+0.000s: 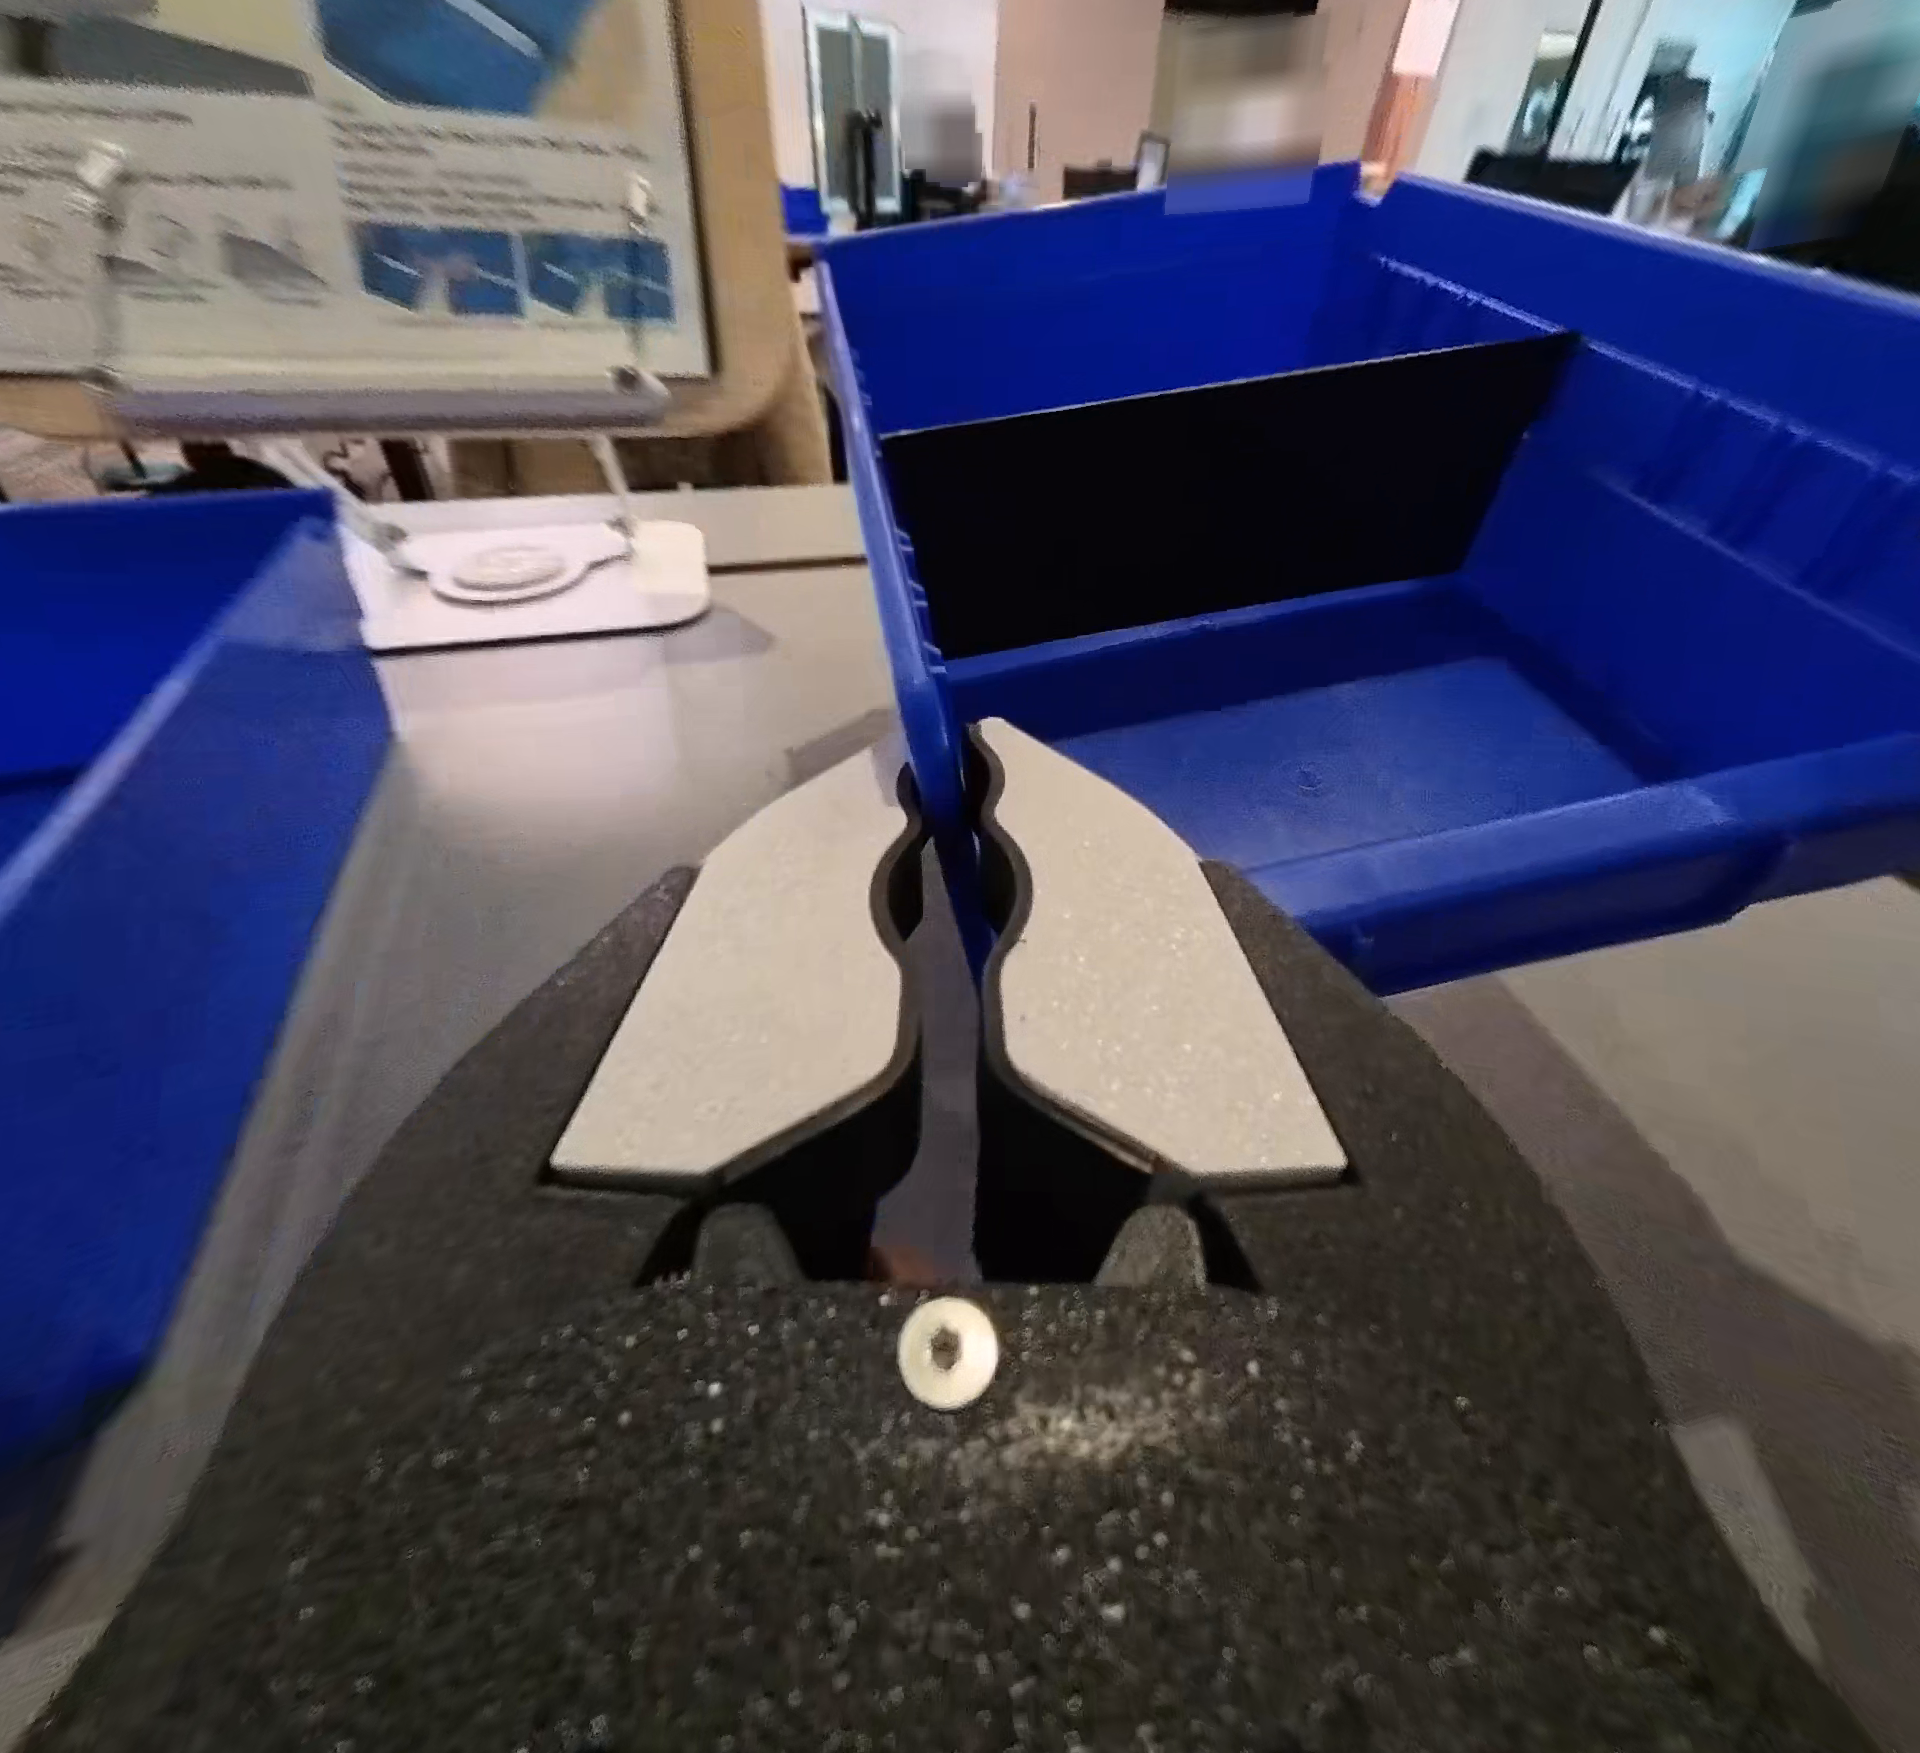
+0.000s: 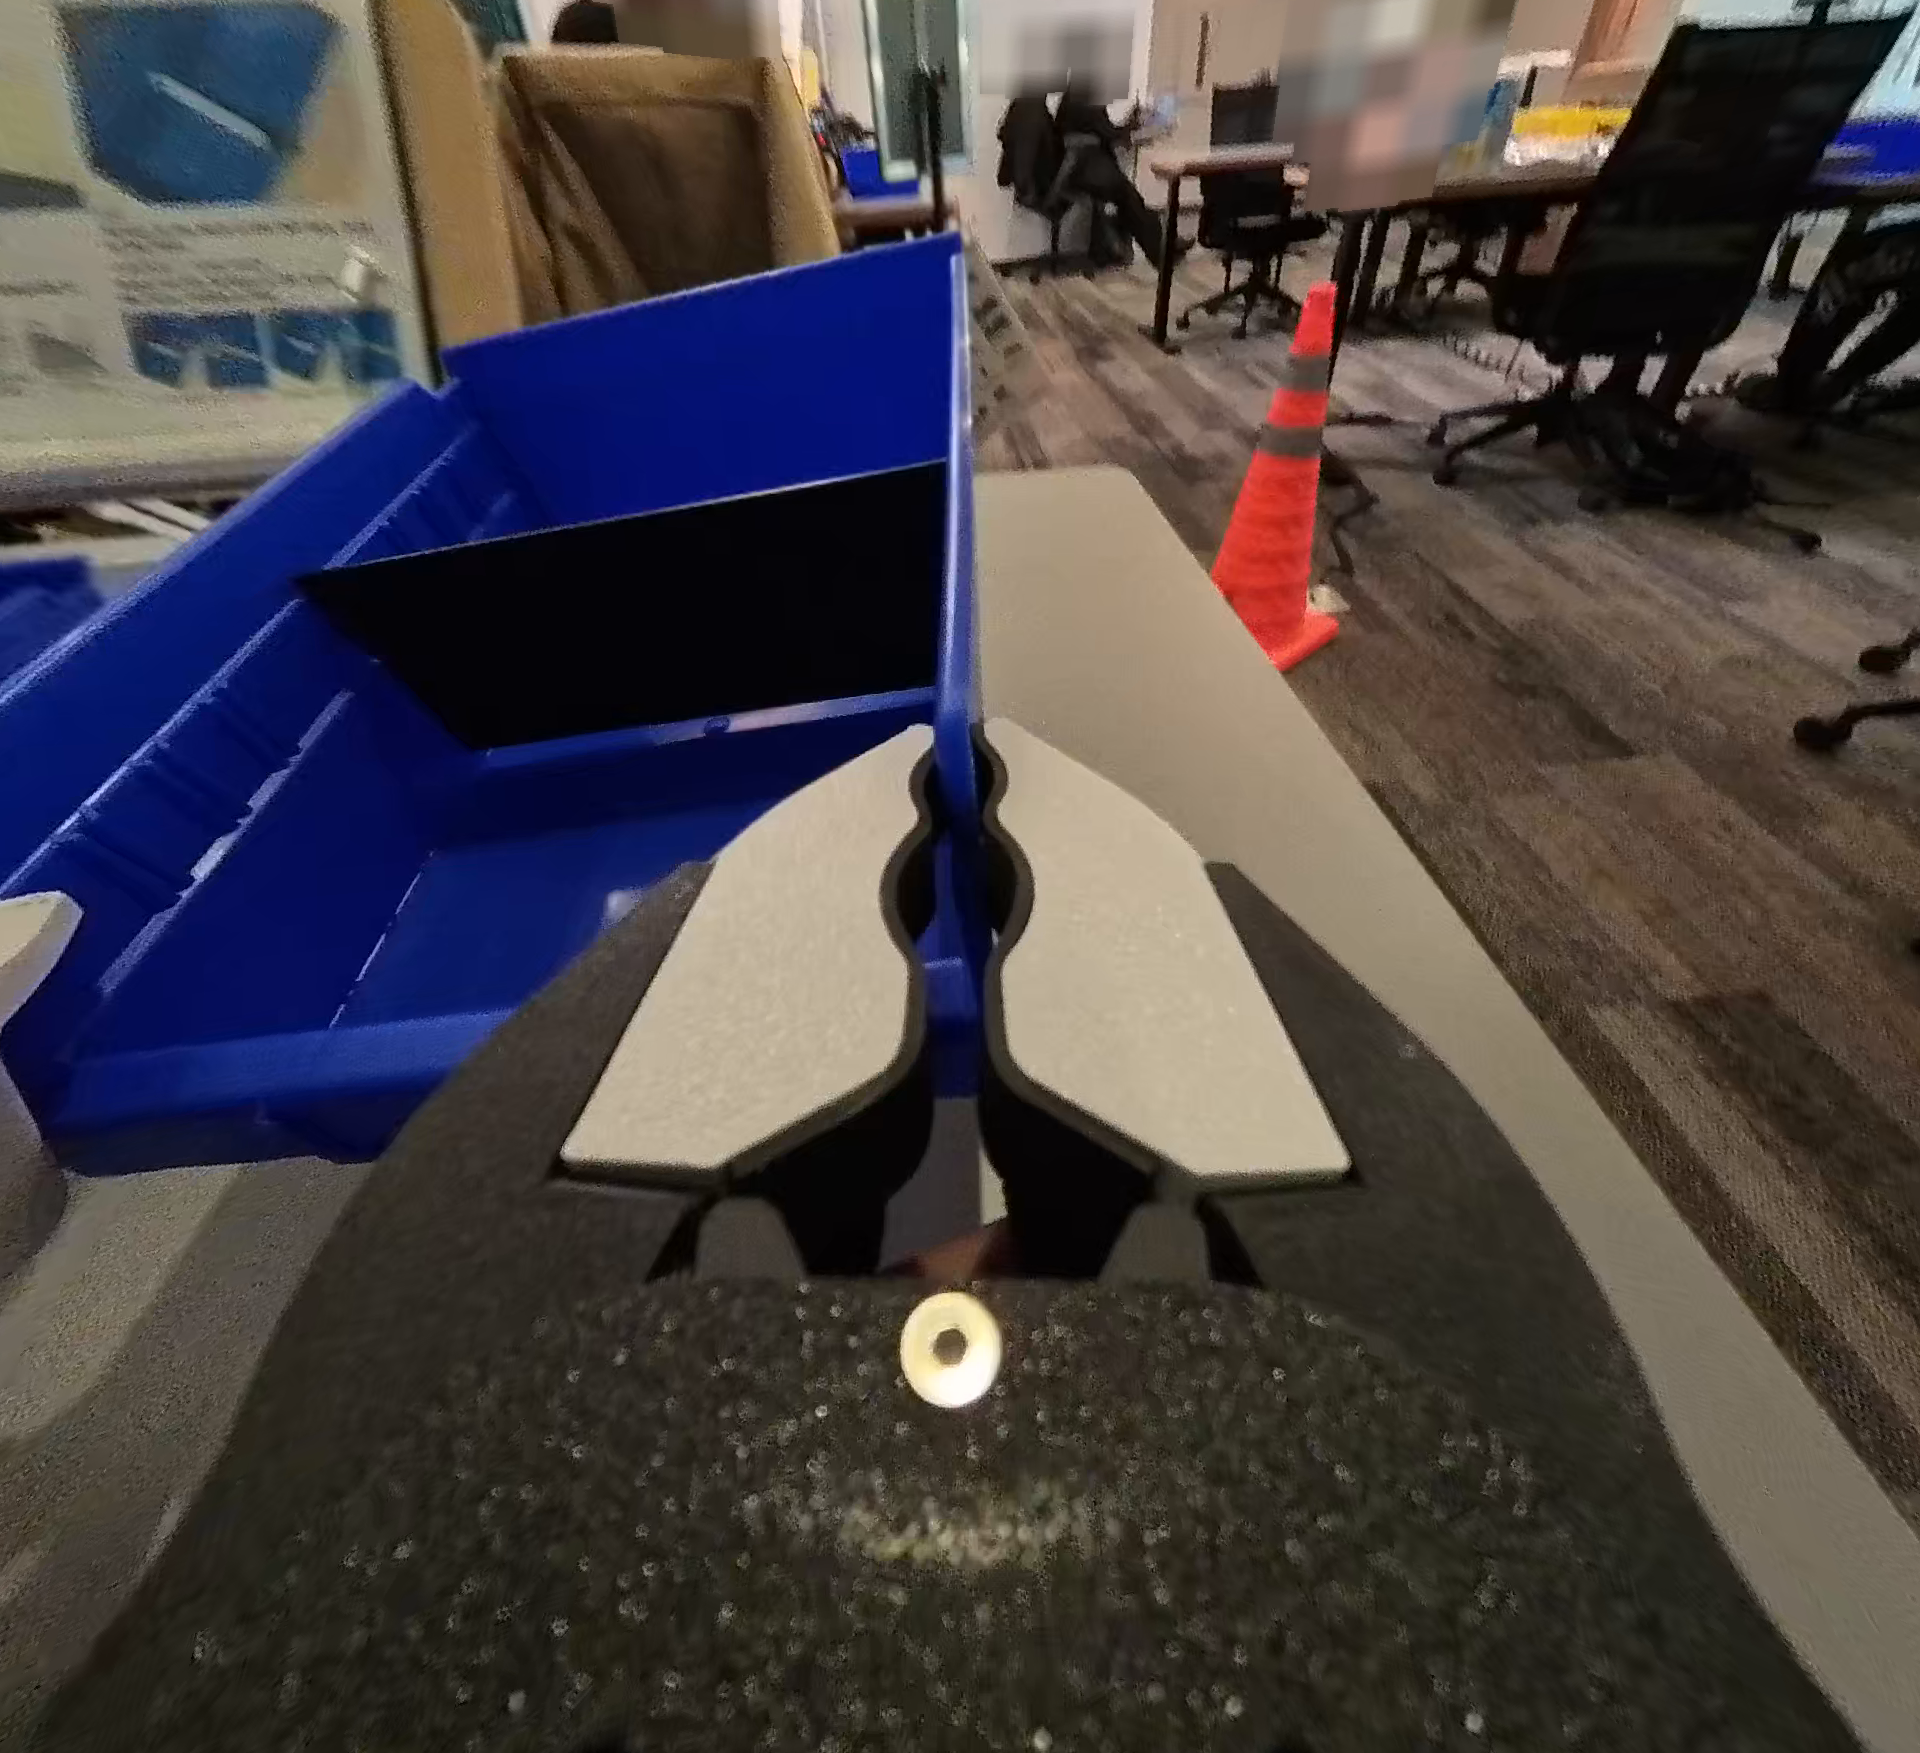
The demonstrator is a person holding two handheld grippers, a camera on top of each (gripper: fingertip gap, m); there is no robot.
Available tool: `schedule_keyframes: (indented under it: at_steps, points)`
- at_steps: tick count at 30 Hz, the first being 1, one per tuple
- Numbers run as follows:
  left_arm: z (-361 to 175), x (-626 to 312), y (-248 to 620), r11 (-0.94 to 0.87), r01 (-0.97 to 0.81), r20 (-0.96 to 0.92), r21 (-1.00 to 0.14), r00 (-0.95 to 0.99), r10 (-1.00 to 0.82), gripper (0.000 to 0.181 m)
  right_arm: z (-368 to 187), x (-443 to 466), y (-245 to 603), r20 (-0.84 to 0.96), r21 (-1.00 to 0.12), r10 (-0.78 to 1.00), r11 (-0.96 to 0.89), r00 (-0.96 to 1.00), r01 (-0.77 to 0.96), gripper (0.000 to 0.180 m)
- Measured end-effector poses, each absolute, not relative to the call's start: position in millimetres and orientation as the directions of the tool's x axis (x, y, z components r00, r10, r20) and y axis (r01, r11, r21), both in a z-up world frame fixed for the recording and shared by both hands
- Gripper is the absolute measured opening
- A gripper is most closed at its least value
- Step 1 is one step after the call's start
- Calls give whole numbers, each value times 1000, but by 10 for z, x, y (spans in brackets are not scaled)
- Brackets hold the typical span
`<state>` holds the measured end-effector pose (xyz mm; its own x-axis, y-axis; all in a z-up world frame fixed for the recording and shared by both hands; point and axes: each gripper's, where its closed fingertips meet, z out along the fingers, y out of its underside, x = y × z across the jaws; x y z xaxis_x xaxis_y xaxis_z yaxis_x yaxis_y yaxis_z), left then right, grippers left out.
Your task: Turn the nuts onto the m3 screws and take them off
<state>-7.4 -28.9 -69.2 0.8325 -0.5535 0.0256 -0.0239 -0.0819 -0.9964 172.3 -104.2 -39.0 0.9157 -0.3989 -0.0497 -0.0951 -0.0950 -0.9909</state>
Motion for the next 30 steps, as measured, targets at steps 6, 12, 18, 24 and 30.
schedule_keyframes:
  at_steps: [6, 12, 18, 24, 30]
  points:
    - [-1042, 318, -319, -141, -136, -30, -981, 816, -578, 5, -910, 2115, -1067, -99, -965, -411, -183, 906, -188, 3]
    - [-1123, 429, -326, -139, -210, -93, -968, 812, -576, 5, -1107, 2245, -1024, -130, -953, -389, -203, 912, -223, 3]
    - [-1271, 476, -359, -216, -268, -81, -939, 782, -619, 7, -1213, 2287, -1038, -131, -948, -412, -214, 902, -235, 4]
    - [-1351, 493, -538, -277, -281, -15, -919, 726, -687, 29, -1156, 2274, -1054, -48, -962, -393, -228, 918, -148, 24]
    - [-1045, -155, -839, -239, -253, 24, -937, 638, -770, 48, -582, 2035, -1636, 45, -990, -463, -136, 885, -21, 39]
